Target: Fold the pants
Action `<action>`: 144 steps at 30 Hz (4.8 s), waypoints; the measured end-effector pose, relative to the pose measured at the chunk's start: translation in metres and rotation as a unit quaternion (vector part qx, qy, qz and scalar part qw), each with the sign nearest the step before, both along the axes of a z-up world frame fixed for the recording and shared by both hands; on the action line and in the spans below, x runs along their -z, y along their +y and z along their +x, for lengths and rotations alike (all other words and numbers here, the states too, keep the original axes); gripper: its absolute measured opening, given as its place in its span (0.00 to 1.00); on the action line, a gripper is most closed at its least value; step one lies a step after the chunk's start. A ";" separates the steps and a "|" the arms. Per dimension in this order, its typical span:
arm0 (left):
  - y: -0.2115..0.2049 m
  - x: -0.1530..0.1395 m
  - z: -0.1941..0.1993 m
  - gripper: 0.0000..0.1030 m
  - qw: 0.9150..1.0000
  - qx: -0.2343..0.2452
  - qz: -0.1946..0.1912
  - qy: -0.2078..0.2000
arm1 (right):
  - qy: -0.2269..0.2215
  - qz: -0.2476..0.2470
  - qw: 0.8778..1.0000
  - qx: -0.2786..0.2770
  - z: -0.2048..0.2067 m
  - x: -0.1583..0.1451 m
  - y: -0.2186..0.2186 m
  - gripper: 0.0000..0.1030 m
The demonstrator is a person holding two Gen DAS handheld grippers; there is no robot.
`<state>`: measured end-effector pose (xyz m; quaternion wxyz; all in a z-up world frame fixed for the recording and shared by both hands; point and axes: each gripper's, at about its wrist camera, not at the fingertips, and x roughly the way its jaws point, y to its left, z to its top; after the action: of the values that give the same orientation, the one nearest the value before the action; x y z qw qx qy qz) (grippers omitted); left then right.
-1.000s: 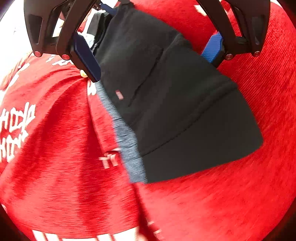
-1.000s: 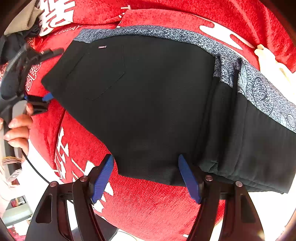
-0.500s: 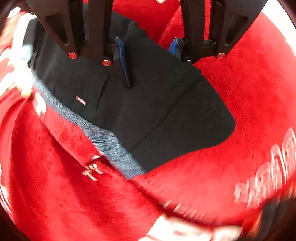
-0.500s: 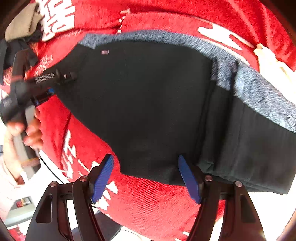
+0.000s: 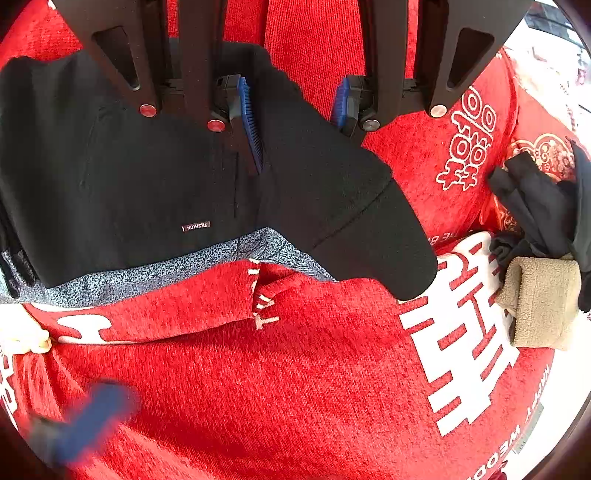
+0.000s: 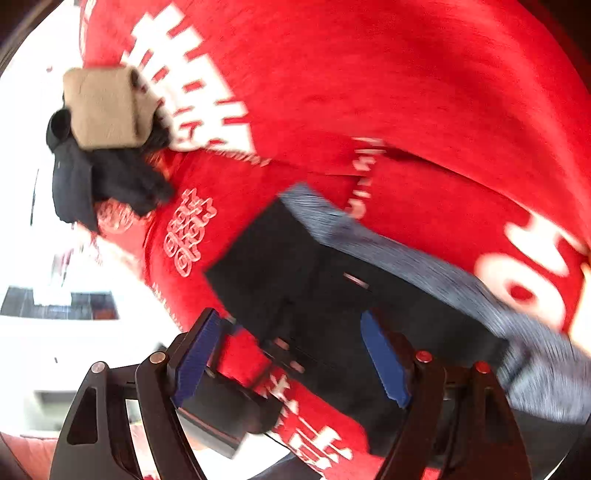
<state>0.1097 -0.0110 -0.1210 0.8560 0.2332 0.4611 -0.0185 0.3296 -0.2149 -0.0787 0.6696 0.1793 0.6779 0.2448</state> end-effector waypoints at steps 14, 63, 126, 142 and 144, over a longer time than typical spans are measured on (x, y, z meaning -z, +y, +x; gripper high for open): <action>-0.007 0.005 0.003 0.35 1.000 -0.006 -0.005 -0.006 | 0.119 -0.060 0.975 -0.175 0.039 0.080 0.132 0.45; -0.336 -0.071 -0.108 0.65 0.950 0.276 -0.077 0.122 | -0.014 0.054 0.943 0.328 -0.267 0.061 -0.367 0.22; -0.221 -0.016 0.031 0.89 0.964 -0.047 -0.152 0.215 | 0.019 -0.119 0.954 0.274 -0.281 0.044 -0.308 0.36; -0.239 -0.014 0.014 0.98 0.971 -0.006 -0.120 0.207 | 0.012 -0.126 0.952 0.277 -0.278 0.043 -0.289 0.55; -0.242 -0.014 0.013 0.98 0.973 -0.003 -0.114 0.203 | 0.013 -0.124 0.952 0.279 -0.278 0.044 -0.289 0.55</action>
<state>0.1224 -0.2526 -0.1066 0.7657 0.1243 0.6204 -0.1155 0.0514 -0.5039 -0.1230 0.7195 0.2799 0.6343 -0.0408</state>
